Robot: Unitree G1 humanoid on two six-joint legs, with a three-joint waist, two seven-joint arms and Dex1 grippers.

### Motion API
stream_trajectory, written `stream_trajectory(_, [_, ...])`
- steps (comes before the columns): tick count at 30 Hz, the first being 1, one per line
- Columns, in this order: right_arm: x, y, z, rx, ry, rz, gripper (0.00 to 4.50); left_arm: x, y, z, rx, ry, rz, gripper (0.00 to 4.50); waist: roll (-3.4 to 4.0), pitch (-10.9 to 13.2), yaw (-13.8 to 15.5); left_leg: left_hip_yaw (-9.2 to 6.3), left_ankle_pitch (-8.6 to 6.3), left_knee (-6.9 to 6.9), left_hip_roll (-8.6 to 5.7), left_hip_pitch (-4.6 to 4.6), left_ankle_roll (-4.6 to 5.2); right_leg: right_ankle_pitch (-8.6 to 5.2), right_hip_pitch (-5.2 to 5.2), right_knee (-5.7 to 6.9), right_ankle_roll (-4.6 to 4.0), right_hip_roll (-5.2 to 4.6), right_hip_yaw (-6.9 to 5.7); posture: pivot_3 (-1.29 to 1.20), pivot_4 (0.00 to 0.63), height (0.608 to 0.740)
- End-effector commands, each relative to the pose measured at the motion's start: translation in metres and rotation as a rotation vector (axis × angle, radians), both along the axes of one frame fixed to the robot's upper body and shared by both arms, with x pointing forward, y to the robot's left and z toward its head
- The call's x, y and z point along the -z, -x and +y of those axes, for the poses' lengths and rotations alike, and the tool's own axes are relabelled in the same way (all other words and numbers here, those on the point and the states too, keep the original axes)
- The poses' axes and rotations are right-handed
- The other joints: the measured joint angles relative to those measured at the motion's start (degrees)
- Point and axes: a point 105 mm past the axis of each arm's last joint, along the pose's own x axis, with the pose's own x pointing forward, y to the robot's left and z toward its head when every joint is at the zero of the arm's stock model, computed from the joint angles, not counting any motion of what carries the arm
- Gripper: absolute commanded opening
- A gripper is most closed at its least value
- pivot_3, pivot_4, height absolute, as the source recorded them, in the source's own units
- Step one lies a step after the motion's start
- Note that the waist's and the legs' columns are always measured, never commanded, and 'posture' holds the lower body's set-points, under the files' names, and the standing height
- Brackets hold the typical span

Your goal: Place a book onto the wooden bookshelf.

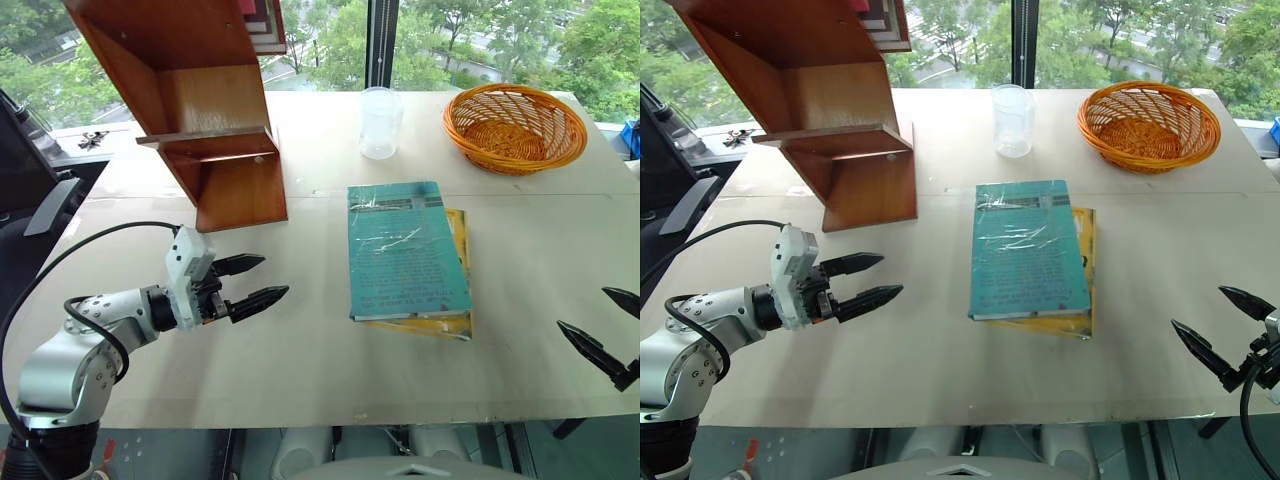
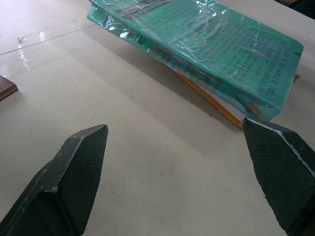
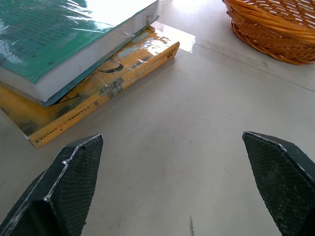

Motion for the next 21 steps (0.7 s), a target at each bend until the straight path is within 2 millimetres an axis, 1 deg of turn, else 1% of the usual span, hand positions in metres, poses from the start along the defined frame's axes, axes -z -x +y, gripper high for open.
stream_trajectory(1, [-0.007,-0.007,0.006,0.003,0.016,-0.046,4.50,-0.016,-0.002,-0.010,0.042,0.023,-0.053,4.46,0.00,0.0,0.0,0.00,0.00,0.00,0.00,0.00,0.00,0.00,0.00,0.00,0.00,0.00,0.00,0.00,0.150,0.740])
stream_trajectory(4, [-0.009,-0.019,0.013,0.025,0.020,-0.074,4.50,-0.031,-0.002,-0.024,0.105,0.060,-0.092,4.46,-0.02,0.0,0.0,-0.03,0.01,0.04,0.00,-0.01,-0.01,0.00,0.00,0.01,-0.01,0.00,-0.04,0.00,0.150,0.740])
stream_trajectory(7, [-0.014,-0.027,0.023,0.012,-0.003,-0.080,4.50,-0.033,0.001,-0.029,0.164,0.048,-0.107,4.46,0.05,0.0,-0.1,0.02,0.01,0.04,-0.02,0.01,-0.02,0.03,0.00,0.06,0.05,0.00,0.01,0.00,0.150,0.740])
stream_trajectory(8, [-0.013,-0.030,0.026,0.013,0.021,-0.058,4.50,-0.034,0.003,-0.031,0.180,0.052,-0.108,4.46,0.05,0.0,-0.1,0.02,0.02,0.02,-0.02,0.01,-0.02,0.04,-0.02,0.07,0.06,0.01,0.01,0.00,0.150,0.740])
stream_trajectory(10, [-0.013,-0.034,0.031,0.000,-0.039,-0.011,4.50,-0.034,0.005,-0.034,0.202,0.054,-0.108,4.46,0.06,0.0,-0.1,0.00,0.03,0.02,-0.01,-0.01,-0.04,0.05,-0.04,0.09,0.07,0.02,-0.02,0.00,0.150,0.740])
stream_trajectory(11, [-0.015,-0.037,0.032,-0.001,-0.043,-0.020,4.50,-0.035,0.006,-0.035,0.202,0.061,-0.103,4.46,0.05,0.0,-0.1,0.01,0.04,0.02,-0.02,-0.01,-0.06,0.05,-0.05,0.09,0.07,0.02,-0.01,0.00,0.150,0.740])
stream_trajectory(12, [-0.017,-0.038,0.036,-0.019,-0.071,-0.020,3.98,-0.035,0.006,-0.035,0.194,0.074,-0.092,4.50,0.05,0.0,-0.1,0.01,0.03,0.02,-0.02,-0.02,-0.05,0.05,-0.05,0.08,0.07,0.02,-0.01,0.00,0.150,0.740])
stream_trajectory(13, [-0.019,-0.040,0.038,-0.027,-0.077,-0.023,3.67,-0.035,0.005,-0.034,0.185,0.085,-0.079,4.50,0.05,0.0,-0.1,0.00,0.03,0.02,-0.02,-0.03,-0.05,0.05,-0.05,0.08,0.08,0.02,-0.01,0.00,0.150,0.740])
stream_trajectory(14, [-0.019,-0.041,0.041,-0.038,-0.082,-0.024,3.25,-0.033,0.005,-0.033,0.175,0.091,-0.057,4.50,0.05,0.0,-0.1,-0.01,0.02,0.02,-0.02,-0.03,-0.04,0.05,-0.05,0.08,0.08,0.02,-0.02,0.00,0.150,0.740])
stream_trajectory(15, [-0.019,-0.040,0.043,-0.047,-0.087,-0.022,2.65,-0.031,0.005,-0.032,0.167,0.093,-0.037,4.50,0.05,0.0,0.0,-0.01,0.02,0.02,-0.02,-0.03,-0.03,0.05,-0.05,0.08,0.08,0.02,-0.02,0.00,0.150,0.740])
stream_trajectory(16, [-0.019,-0.040,0.044,-0.054,-0.086,-0.026,2.30,-0.029,0.005,-0.031,0.160,0.094,-0.023,4.50,0.05,0.0,0.1,-0.04,0.02,0.02,-0.02,-0.04,-0.02,0.05,-0.05,0.08,0.08,0.02,-0.06,0.00,0.150,0.740])
stream_trajectory(17, [-0.020,-0.040,0.045,-0.061,-0.083,-0.032,1.66,-0.028,0.004,-0.031,0.153,0.093,-0.016,4.50,0.05,0.0,0.0,-0.06,0.01,0.02,-0.03,-0.05,-0.02,0.05,-0.05,0.08,0.08,0.02,-0.08,0.00,0.150,0.740])
stream_trajectory(18, [-0.021,-0.039,0.046,-0.065,-0.066,-0.045,1.48,-0.026,0.003,-0.030,0.154,0.086,-0.012,4.50,0.05,0.0,0.0,-0.06,0.01,0.02,-0.03,-0.05,-0.01,0.05,-0.05,0.08,0.08,0.02,-0.08,0.00,0.150,0.740])
stream_trajectory(19, [-0.022,-0.037,0.051,-0.105,-0.082,-0.042,1.09,-0.024,0.002,-0.030,0.154,0.082,-0.010,4.50,0.05,0.0,0.0,-0.05,0.01,0.02,-0.04,-0.06,-0.01,0.05,-0.05,0.07,0.09,0.02,-0.08,0.00,0.150,0.740])
stream_trajectory(20, [-0.022,-0.035,0.053,-0.126,-0.072,-0.043,1.18,-0.024,0.000,-0.030,0.152,0.081,-0.009,4.50,0.05,0.0,0.0,-0.04,0.01,0.02,-0.04,-0.05,-0.01,0.05,-0.04,0.08,0.09,0.02,-0.07,0.00,0.150,0.740])
stream_trajectory(21, [-0.023,-0.033,0.055,-0.150,-0.060,-0.047,1.42,-0.023,-0.002,-0.030,0.151,0.082,-0.008,4.50,0.05,0.0,0.0,-0.03,0.01,0.02,-0.05,-0.04,-0.01,0.05,-0.04,0.08,0.09,0.02,-0.06,0.00,0.150,0.740])
